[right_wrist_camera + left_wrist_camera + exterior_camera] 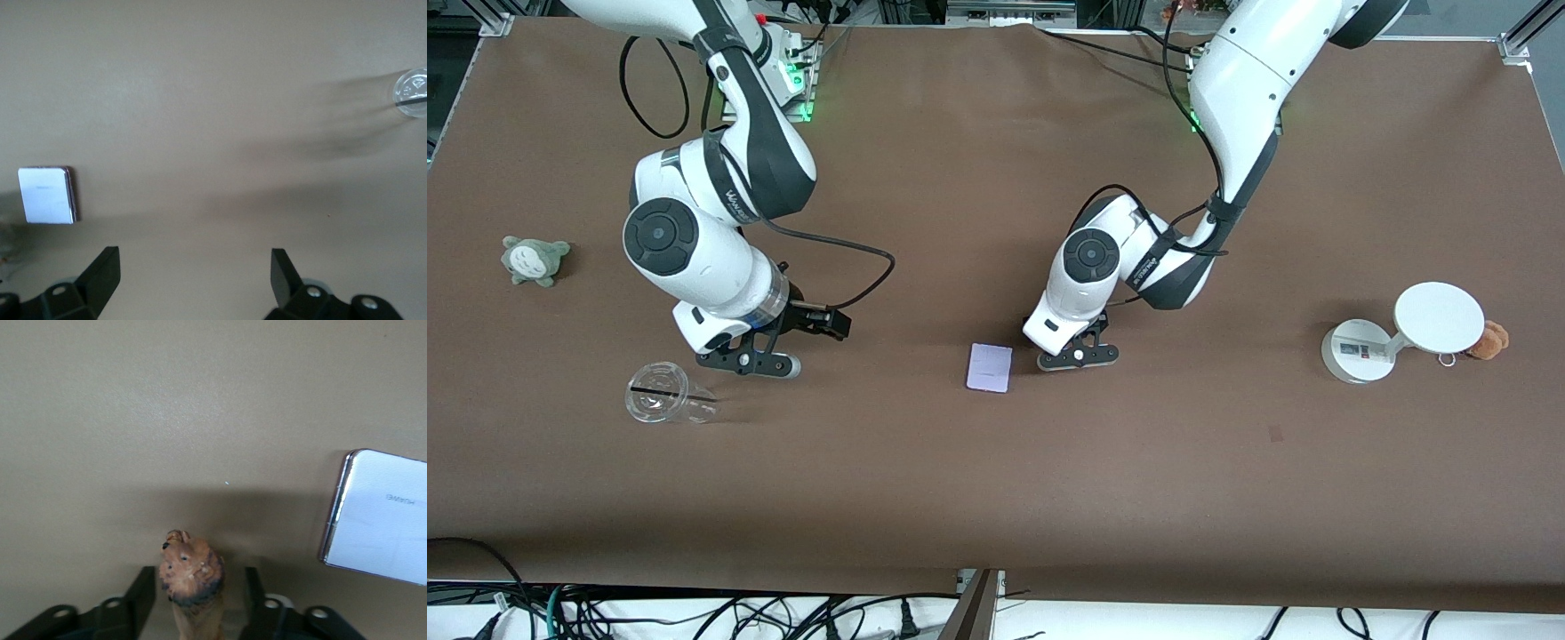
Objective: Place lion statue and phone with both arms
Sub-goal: 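Lower the left gripper onto the lion while the right gripper reaches the phone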
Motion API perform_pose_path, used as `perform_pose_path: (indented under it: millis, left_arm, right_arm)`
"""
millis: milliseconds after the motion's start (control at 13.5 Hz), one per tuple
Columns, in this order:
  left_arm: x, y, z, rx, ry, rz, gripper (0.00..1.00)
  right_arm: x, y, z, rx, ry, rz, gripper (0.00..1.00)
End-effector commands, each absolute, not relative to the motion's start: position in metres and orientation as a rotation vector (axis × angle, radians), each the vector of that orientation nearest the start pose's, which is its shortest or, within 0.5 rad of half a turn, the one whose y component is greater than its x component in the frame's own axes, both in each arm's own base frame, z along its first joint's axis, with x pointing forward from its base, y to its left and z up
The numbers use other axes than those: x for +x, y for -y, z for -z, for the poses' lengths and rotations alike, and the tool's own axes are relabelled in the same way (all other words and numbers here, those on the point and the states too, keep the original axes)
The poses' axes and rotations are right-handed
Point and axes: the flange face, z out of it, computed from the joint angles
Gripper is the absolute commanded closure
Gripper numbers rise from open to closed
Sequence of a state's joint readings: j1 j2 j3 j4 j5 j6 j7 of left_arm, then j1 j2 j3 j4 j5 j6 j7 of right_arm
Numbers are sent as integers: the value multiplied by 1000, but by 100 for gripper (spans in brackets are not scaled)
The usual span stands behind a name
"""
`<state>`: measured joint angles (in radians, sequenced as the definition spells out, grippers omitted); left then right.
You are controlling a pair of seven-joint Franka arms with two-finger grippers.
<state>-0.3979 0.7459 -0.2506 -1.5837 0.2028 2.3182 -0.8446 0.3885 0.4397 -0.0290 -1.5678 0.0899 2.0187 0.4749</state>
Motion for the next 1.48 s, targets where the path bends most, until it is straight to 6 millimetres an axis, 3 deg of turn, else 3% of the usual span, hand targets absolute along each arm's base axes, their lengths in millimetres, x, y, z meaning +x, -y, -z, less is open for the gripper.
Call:
perform_pose_path:
  millis: [0, 296, 519, 741, 889, 1037, 1111, 1407]
  left_arm:
    - [570, 400, -211, -3141, 200, 40, 100]
    - [590, 370, -260, -3104, 258, 53, 100]
    - [614, 314, -296, -3082, 172, 16, 100]
    - [635, 252, -299, -3056, 284, -24, 100]
    - [647, 195, -303, -3044, 311, -44, 100]
    - [654, 129, -303, -3049, 194, -76, 100]
    - [654, 105, -301, -3051, 171, -89, 100]
    - [654, 30, -288, -3064, 79, -125, 100]
  right_arm:
    - [640, -273, -371, -3040, -282, 14, 0]
    - [643, -307, -337, -3006, -337, 93, 0]
    - [644, -348, -305, -2976, -399, 138, 0]
    - [634, -402, -253, -2920, -505, 210, 0]
    - [631, -430, -222, -2912, -547, 228, 0]
    - [632, -446, -208, -2927, -535, 271, 0]
    - [630, -454, -205, -2921, -537, 273, 0]
    - [616, -475, -192, -2949, -472, 287, 0]
